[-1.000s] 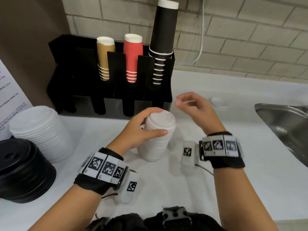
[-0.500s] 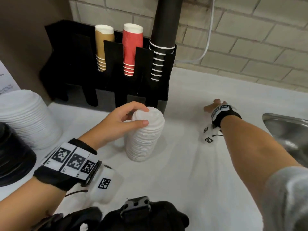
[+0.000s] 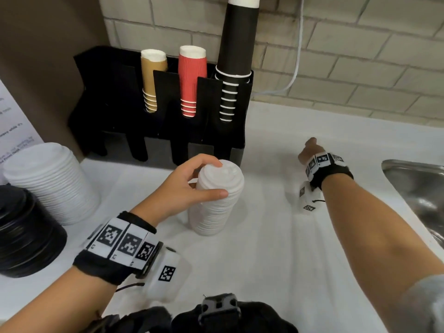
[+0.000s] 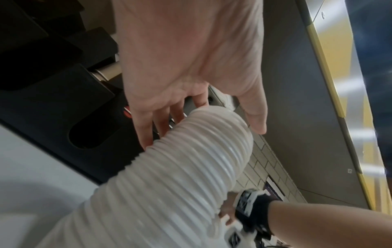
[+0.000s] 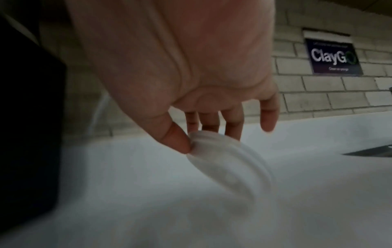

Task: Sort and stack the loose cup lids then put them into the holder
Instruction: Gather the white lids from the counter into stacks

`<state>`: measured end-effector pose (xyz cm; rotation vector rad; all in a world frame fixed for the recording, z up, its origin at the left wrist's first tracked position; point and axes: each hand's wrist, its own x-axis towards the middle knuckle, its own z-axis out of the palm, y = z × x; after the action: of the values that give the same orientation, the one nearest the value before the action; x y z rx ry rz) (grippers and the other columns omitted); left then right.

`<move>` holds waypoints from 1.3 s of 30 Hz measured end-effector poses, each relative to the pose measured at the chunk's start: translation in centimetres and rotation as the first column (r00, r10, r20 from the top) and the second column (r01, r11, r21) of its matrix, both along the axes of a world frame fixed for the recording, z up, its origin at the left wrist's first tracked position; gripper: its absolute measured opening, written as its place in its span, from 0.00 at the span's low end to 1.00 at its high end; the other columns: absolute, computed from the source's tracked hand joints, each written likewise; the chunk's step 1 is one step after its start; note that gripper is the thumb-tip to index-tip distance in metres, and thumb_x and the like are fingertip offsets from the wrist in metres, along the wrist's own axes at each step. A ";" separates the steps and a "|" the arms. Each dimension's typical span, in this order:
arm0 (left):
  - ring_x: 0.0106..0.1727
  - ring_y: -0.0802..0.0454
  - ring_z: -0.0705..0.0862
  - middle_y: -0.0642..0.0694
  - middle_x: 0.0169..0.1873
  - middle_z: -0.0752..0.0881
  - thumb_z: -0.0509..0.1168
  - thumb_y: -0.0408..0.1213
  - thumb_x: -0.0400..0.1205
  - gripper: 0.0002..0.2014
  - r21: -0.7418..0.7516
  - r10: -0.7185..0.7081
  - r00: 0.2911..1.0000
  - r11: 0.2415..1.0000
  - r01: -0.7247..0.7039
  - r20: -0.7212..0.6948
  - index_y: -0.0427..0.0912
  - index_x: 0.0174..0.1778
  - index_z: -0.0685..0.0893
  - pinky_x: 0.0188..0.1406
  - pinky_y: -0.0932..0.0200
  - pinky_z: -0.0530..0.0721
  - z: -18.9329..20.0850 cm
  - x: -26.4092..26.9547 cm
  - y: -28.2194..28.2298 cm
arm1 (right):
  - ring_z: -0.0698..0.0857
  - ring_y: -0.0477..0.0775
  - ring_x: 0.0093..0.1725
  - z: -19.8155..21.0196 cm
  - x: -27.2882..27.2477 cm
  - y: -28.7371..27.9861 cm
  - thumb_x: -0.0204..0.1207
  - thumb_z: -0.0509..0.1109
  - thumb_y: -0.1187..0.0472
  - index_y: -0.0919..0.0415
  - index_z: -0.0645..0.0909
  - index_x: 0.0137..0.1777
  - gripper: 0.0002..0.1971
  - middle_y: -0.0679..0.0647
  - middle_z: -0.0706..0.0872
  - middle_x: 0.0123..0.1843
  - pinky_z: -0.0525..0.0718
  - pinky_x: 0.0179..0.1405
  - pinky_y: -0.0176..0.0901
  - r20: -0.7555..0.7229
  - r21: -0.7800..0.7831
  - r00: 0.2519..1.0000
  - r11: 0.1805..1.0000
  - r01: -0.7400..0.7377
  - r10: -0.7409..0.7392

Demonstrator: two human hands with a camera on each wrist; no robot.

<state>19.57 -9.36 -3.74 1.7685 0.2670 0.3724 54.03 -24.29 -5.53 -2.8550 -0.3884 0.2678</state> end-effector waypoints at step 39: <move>0.58 0.66 0.81 0.61 0.57 0.82 0.84 0.34 0.66 0.34 -0.075 0.171 0.983 0.983 -0.166 0.072 0.56 0.63 0.75 0.48 0.77 0.81 -1.9 0.1 -1.1 | 0.75 0.43 0.67 3.6 -24.6 0.8 0.71 0.79 0.57 0.38 0.82 0.59 0.19 0.47 0.77 0.63 0.82 0.62 0.44 0.112 0.739 0.824 0.508 -0.443 0.555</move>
<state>19.71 -10.47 -5.68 1.6642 0.3708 0.5473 29.47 -23.45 -1.93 -1.8321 -1.0371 0.3154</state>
